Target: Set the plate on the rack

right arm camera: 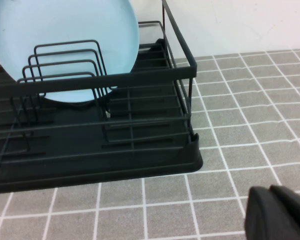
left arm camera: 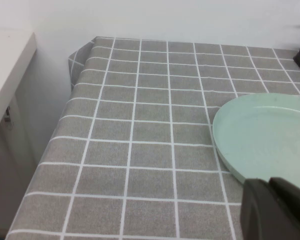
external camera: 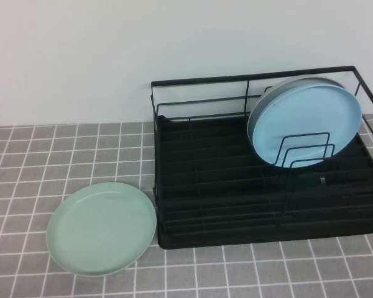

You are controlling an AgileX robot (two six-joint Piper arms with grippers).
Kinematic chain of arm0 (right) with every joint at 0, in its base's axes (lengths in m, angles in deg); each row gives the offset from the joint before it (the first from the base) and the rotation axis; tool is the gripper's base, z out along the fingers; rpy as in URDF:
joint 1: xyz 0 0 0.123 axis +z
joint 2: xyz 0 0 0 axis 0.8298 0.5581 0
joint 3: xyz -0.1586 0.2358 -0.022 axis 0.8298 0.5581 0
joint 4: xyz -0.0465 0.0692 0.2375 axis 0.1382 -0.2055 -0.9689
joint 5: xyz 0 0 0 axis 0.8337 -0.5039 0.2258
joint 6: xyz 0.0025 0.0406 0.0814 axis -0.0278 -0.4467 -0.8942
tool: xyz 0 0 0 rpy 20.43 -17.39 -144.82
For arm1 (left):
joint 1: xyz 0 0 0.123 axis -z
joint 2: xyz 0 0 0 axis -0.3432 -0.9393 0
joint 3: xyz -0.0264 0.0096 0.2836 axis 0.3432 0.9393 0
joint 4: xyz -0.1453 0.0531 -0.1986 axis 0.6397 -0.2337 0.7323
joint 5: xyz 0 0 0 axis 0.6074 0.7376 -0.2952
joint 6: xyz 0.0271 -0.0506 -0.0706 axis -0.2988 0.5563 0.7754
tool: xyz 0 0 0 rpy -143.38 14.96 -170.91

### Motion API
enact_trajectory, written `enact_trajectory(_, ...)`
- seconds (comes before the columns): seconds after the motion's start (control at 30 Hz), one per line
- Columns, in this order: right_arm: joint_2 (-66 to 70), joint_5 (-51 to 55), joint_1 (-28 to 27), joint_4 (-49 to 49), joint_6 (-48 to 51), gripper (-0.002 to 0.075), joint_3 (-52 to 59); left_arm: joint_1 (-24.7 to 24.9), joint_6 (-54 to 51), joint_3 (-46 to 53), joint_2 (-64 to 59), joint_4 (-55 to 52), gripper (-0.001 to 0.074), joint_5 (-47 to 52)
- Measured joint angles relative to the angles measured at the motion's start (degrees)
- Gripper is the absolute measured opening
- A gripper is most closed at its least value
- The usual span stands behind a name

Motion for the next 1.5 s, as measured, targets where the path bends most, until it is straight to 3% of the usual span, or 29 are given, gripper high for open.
enact_trajectory(0.67,0.00,-0.10,0.00,2.88,0.11,-0.0001,0.00,0.00,0.00,0.00,0.00,1.41,0.0000,0.00)
enact_trajectory(0.87,0.00,-7.94,0.00,-5.58,-2.85,-0.0001,0.00,0.00,0.15,0.00,0.00,14.40,0.0000,-0.39)
enact_trajectory(1.07,0.00,-22.81,0.00,-19.66,-10.21,-0.0001,0.00,0.00,0.15,0.00,0.00,38.07,0.0000,-0.39)
enact_trajectory(1.3,0.00,-35.58,0.00,-20.10,-8.58,-0.0001,0.00,0.00,0.15,0.00,0.00,60.80,0.0000,1.45)
enact_trajectory(1.5,0.00,-45.47,0.00,-20.10,-4.07,-0.0001,-0.11,0.00,0.15,0.00,0.00,64.70,0.0000,1.06)
